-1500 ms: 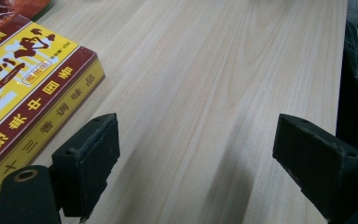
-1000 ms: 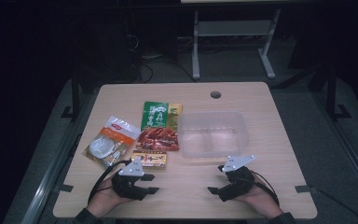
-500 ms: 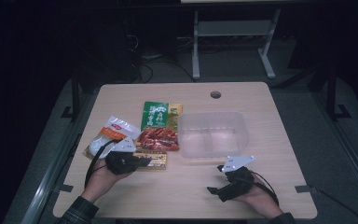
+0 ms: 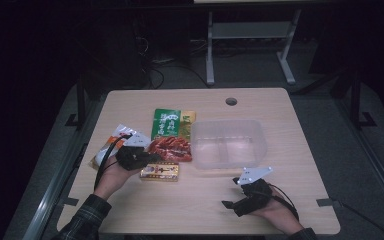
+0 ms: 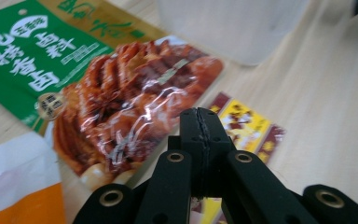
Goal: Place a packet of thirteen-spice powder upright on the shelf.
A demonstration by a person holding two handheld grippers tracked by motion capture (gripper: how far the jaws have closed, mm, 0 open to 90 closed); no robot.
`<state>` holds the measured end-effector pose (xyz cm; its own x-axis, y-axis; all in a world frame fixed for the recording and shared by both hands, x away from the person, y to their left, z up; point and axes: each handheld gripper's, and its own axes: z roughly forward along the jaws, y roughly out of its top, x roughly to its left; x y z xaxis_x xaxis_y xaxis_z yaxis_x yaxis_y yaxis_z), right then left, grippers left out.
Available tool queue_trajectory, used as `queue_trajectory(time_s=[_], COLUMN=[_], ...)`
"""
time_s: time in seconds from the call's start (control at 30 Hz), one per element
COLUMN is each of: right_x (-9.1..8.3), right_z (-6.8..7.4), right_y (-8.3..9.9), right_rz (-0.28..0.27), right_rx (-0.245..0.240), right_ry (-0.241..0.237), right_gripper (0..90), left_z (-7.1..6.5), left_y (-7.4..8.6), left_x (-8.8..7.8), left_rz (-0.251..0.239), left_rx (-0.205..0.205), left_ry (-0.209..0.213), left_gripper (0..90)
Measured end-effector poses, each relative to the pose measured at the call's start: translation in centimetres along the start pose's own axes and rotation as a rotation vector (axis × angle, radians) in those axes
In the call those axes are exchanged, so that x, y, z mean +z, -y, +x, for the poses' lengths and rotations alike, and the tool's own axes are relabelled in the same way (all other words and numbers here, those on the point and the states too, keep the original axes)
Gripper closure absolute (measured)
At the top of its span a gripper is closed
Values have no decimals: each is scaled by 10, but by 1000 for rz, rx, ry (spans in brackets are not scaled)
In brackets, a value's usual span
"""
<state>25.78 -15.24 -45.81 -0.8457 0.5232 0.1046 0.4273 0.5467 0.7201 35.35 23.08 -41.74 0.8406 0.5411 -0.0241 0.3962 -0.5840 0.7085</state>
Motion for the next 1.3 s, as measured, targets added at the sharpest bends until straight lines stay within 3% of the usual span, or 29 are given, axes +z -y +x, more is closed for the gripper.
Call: queue_trajectory(time_s=[0.37, 0.63, 0.7, 0.77, 0.8, 1.13, 1.3], right_x=[-3, -2, -3, -3, -3, -2, -1], right_z=[2, 1, 0, 0, 0, 0, 0], right_y=[1, 0, 0, 0, 0, -1, -2], right_rz=[-3, -8, -11, -12, -12, -8, -6], right_rx=[10, 1, 4, 6, 4, -7, -7], right_ry=[13, 7, 8, 7, 8, 6, 4], right_gripper=[138, 138, 138, 138, 139, 139, 139], left_z=[23, 28, 26, 26, 24, 12, -4], left_y=[9, 20, 21, 21, 22, 31, 35], left_x=[11, 11, 10, 9, 9, 0, -1], left_rz=[54, 107, 107, 113, 109, 124, 148], left_rx=[-15, -23, -40, -25, -42, -42, -37], left_ry=[-51, -57, -46, -43, -34, 34, 65], left_gripper=[897, 897, 897, 897, 897, 898, 897])
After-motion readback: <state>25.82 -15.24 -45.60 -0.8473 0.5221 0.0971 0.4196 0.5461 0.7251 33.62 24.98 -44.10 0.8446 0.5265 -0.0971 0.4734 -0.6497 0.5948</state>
